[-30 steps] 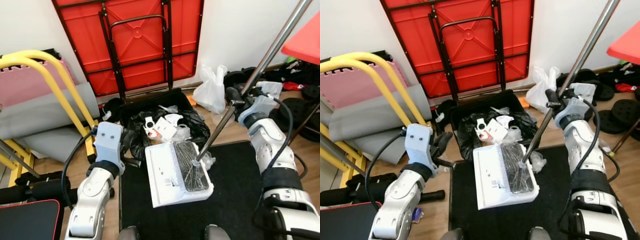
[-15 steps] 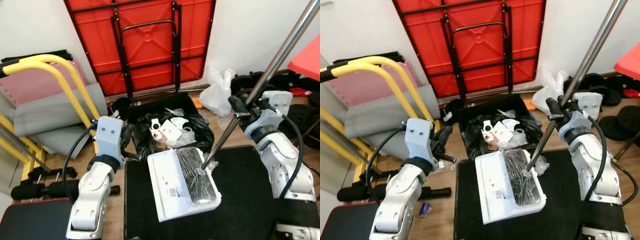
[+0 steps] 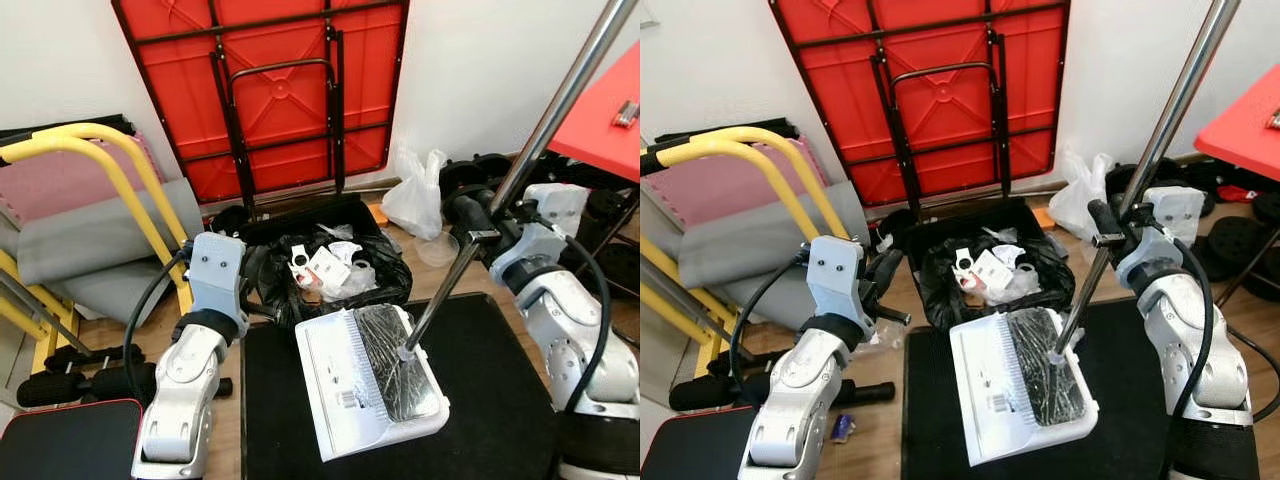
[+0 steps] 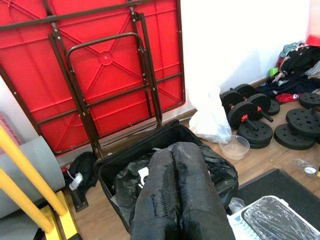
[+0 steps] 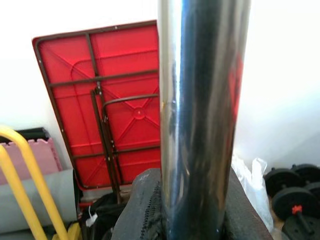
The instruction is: Sweep floor
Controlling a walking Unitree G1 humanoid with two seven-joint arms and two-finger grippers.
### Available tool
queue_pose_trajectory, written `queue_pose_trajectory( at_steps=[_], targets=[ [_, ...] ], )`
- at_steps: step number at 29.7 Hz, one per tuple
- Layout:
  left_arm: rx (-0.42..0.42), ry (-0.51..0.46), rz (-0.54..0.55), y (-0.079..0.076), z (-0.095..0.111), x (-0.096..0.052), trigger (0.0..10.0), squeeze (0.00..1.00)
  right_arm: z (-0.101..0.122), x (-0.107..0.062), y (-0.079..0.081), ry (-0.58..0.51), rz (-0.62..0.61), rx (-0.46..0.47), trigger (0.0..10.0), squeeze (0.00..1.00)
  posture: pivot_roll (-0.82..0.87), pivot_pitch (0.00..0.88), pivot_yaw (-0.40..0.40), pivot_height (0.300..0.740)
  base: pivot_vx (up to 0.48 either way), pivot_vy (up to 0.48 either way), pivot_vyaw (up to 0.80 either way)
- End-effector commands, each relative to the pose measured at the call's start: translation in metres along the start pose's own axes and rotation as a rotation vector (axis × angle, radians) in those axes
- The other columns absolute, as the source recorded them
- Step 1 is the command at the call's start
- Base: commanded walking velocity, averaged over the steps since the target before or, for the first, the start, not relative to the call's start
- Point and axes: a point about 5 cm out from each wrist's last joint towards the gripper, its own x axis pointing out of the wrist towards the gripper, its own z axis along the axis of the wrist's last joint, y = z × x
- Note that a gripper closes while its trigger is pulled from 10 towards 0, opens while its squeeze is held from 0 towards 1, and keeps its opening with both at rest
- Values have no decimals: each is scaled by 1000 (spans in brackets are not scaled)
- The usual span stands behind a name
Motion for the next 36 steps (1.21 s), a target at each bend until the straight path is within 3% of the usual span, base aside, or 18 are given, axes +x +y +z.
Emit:
queue_pose_trajectory(
  at_steps=[1, 10, 18, 25, 36],
  targets=[
    [14, 13, 70, 6, -4, -1, 10000, 0, 11, 1, 9, -53, 37, 17, 10000, 0, -124, 0, -19, 740, 0, 0, 0],
    [9, -2, 53, 8, -1, -2, 10000, 0, 11, 3, 8, -62, 6, 9, 10000, 0, -125, 0, -16, 740, 0, 0, 0],
    [5, -6, 53, 10, -1, -3, 10000, 0, 12, 6, 5, -54, -14, -4, 10000, 0, -127, 0, -12, 740, 0, 0, -491],
    [3, -12, 39, 7, -1, -3, 10000, 0, 14, 8, 10, -59, 22, 18, 10000, 0, -128, 0, -14, 740, 265, 0, -571],
    [1, -14, 26, 5, -1, -2, 10000, 0, 15, 9, 12, -70, 28, 38, 10000, 0, -134, 0, -14, 740, 288, 0, 0]
  ],
)
